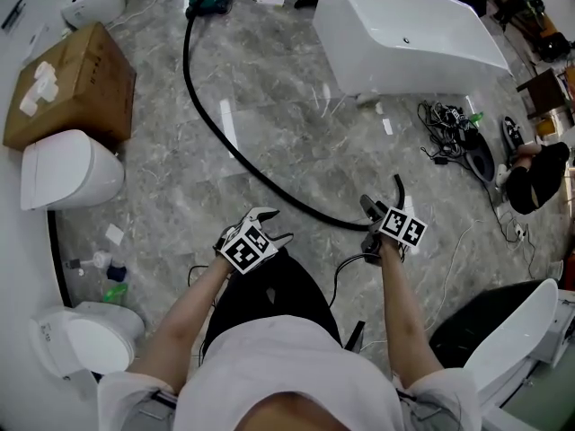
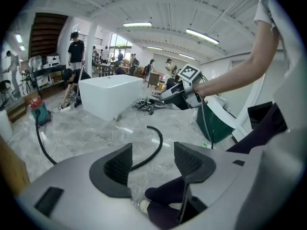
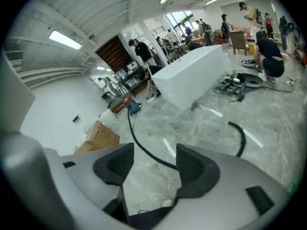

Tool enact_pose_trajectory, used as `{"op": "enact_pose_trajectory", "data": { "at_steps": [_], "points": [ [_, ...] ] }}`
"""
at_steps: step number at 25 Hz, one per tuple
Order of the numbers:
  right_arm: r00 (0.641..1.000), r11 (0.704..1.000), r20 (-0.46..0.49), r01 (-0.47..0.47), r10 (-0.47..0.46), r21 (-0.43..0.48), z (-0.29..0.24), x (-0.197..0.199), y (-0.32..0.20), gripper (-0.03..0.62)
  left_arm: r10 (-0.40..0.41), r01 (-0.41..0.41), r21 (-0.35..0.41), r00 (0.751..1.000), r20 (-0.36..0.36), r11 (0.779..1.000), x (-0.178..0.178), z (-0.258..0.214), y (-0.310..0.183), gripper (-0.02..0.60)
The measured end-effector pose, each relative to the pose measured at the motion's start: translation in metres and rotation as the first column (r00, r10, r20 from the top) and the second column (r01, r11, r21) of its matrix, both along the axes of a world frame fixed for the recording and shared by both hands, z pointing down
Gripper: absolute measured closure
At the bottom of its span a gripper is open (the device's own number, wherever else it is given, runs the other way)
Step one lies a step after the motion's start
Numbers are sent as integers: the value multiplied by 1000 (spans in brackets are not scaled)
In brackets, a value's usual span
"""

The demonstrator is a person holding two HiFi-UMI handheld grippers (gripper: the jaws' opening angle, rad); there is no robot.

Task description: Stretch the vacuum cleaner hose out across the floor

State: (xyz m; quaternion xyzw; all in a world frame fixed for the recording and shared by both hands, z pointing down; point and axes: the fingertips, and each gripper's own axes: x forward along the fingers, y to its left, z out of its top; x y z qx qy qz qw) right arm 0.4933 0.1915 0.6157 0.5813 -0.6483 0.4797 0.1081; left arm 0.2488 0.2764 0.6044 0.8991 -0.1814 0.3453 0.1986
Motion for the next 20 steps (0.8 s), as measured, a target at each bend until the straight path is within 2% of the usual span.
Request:
{"op": "enact_pose_trajectory", "data": {
  "at_steps": [1, 2, 4, 5, 8, 11, 15, 20],
  "points": [
    [1000, 998, 4, 30, -31, 59, -13, -12, -4, 323, -28, 28, 15, 999, -25, 999, -1, -8, -4, 304],
    [998, 991, 1, 64, -64, 115, -27, -26, -8, 397, -67, 69, 35, 996, -55, 997, -1, -19, -11, 326],
    [992, 970, -3, 125, -127, 210, -52, -57, -15, 536, -163, 172, 72, 979, -120, 982, -6, -40, -27, 417],
    [987, 956, 10, 150, -158, 253, -66, -75, -17, 554, -204, 218, 83, 968, -149, 972, -8, -49, -32, 444],
    [970, 897, 21, 215, -241, 386, -111, -132, -18, 579, -286, 318, 120, 931, -227, 940, -16, -74, -42, 510],
    [955, 838, -61, 284, -289, 467, -144, -174, -9, 580, -320, 379, 164, 898, -301, 911, -20, -103, -47, 563],
    [943, 784, -107, 321, -314, 532, -175, -210, 6, 580, -343, 439, 211, 862, -372, 874, -32, -137, -50, 573],
    [916, 710, -309, 395, -256, 583, -197, -226, 22, 580, -427, 551, 224, 797, -428, 804, -54, -164, -44, 574]
  ]
}}
